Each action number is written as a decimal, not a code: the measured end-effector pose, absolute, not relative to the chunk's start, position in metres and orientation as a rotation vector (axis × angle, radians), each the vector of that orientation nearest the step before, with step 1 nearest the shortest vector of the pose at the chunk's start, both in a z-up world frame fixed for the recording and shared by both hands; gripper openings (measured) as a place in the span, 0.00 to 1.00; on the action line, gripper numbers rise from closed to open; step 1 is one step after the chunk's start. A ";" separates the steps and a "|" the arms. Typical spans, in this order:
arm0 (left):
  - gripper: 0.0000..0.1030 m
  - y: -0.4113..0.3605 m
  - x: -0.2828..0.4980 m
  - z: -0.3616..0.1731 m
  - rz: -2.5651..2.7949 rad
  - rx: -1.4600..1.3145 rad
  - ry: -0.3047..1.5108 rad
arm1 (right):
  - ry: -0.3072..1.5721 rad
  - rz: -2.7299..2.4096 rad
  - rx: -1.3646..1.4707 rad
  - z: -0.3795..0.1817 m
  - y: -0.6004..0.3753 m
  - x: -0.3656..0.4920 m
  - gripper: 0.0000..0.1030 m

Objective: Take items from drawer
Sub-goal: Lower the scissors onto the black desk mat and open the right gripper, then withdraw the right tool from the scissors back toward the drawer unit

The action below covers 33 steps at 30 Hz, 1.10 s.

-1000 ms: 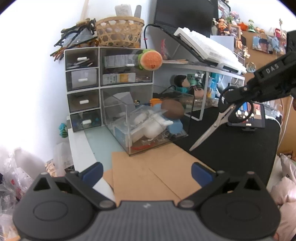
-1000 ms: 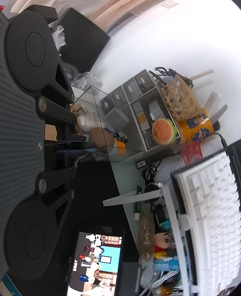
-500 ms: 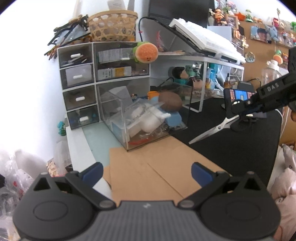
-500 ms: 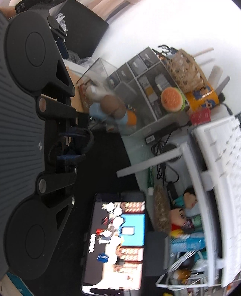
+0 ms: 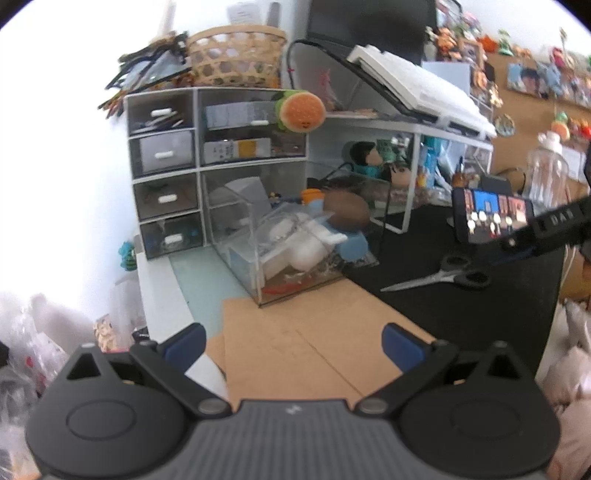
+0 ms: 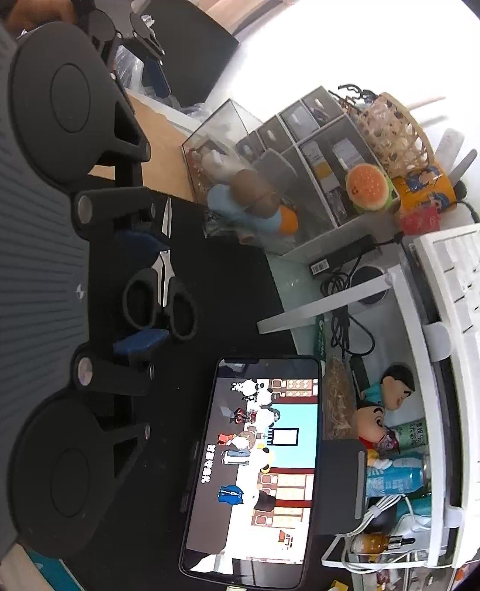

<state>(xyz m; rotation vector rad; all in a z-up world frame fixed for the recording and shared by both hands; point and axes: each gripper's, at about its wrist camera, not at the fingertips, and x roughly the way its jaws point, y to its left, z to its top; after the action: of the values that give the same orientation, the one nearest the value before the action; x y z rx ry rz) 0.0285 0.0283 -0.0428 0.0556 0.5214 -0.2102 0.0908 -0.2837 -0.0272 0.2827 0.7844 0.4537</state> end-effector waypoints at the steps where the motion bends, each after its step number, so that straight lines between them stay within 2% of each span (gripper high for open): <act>1: 1.00 0.029 0.028 -0.043 -0.207 0.053 0.516 | 0.778 0.458 0.288 -0.026 -0.285 0.089 0.52; 5: 1.00 0.023 0.026 -0.043 -0.186 0.083 0.506 | 0.753 0.475 0.282 -0.019 -0.288 0.078 0.61; 16: 1.00 0.026 0.029 -0.044 -0.165 0.062 0.528 | 0.716 0.508 0.246 0.006 -0.292 0.049 0.73; 23: 1.00 0.014 0.030 -0.046 -0.163 0.149 0.554 | 0.694 0.526 0.240 0.018 -0.295 0.030 0.81; 29: 1.00 0.013 0.033 -0.047 -0.152 0.156 0.569 | 0.667 0.538 0.264 0.019 -0.295 0.019 0.93; 33: 1.00 0.010 0.029 -0.048 -0.156 0.177 0.558 | 0.674 0.537 0.274 0.013 -0.294 0.015 0.94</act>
<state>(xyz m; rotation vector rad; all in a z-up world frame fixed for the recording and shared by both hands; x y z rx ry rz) 0.0290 0.0104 -0.0480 0.1771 0.5576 -0.1556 0.0152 -0.2939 0.0127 0.2743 0.6736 0.5367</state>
